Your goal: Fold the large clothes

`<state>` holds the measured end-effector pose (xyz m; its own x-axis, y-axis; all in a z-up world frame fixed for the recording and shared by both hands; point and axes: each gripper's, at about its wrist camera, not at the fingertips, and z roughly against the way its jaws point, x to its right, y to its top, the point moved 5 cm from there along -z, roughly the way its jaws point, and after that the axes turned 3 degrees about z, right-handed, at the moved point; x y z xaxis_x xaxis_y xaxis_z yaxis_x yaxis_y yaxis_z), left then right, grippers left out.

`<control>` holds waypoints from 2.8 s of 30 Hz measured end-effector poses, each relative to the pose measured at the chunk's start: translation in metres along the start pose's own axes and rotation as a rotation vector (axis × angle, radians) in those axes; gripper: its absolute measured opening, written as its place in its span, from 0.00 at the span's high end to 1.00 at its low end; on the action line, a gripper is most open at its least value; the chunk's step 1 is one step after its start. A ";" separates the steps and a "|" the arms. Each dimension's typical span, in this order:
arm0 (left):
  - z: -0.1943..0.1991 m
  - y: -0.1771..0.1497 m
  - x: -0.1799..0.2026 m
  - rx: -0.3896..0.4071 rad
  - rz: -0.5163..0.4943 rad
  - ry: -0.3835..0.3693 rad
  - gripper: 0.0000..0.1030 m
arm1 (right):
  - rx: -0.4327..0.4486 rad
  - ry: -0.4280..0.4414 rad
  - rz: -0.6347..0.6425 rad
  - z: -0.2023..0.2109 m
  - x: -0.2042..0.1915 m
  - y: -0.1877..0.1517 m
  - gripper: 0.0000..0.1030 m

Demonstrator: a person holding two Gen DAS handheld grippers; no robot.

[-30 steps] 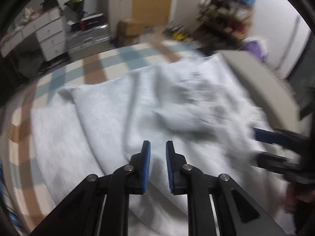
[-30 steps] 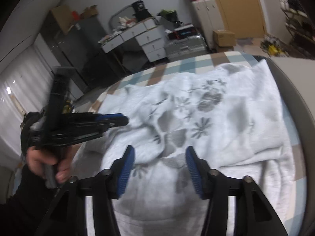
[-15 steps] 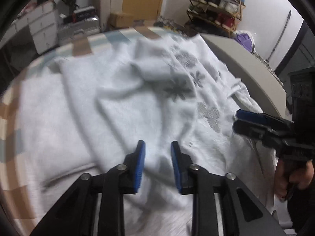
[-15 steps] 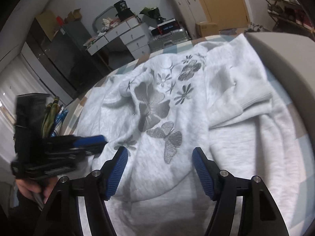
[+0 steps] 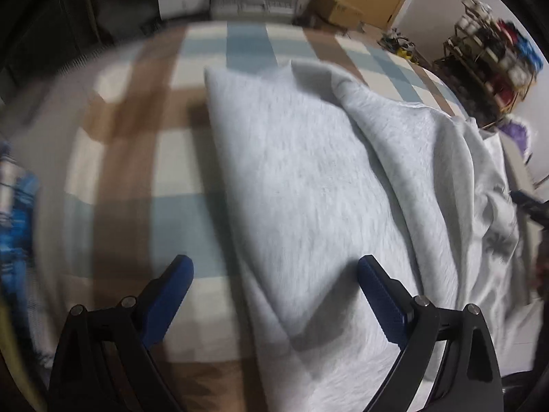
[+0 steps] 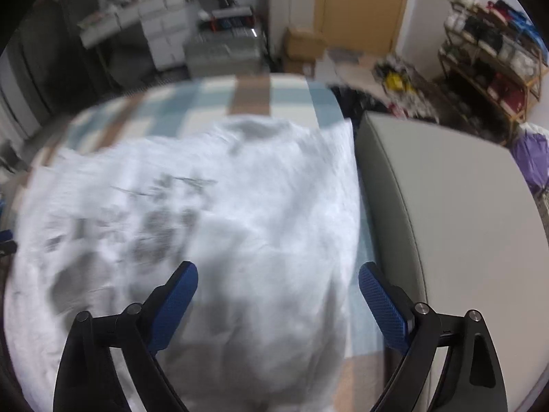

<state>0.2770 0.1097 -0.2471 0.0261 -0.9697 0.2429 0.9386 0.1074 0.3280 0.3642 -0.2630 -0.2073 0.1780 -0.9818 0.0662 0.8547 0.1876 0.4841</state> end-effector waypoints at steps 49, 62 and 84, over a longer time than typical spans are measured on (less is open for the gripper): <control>0.165 -0.179 0.101 0.456 -0.237 0.150 0.21 | 0.177 0.283 0.290 0.170 -0.173 -0.224 0.02; 0.109 -0.209 0.068 0.372 -0.260 0.327 0.21 | 0.203 0.327 -0.037 0.155 -0.109 -0.233 0.92; 0.113 -0.226 0.025 0.307 -0.141 0.332 0.21 | 0.153 0.216 -0.170 0.173 -0.008 -0.275 0.66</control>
<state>0.0263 0.0856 -0.2118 0.0608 -0.9918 -0.1120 0.7967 -0.0193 0.6040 0.0431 -0.3122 -0.1900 0.1523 -0.9666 -0.2063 0.8006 -0.0017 0.5992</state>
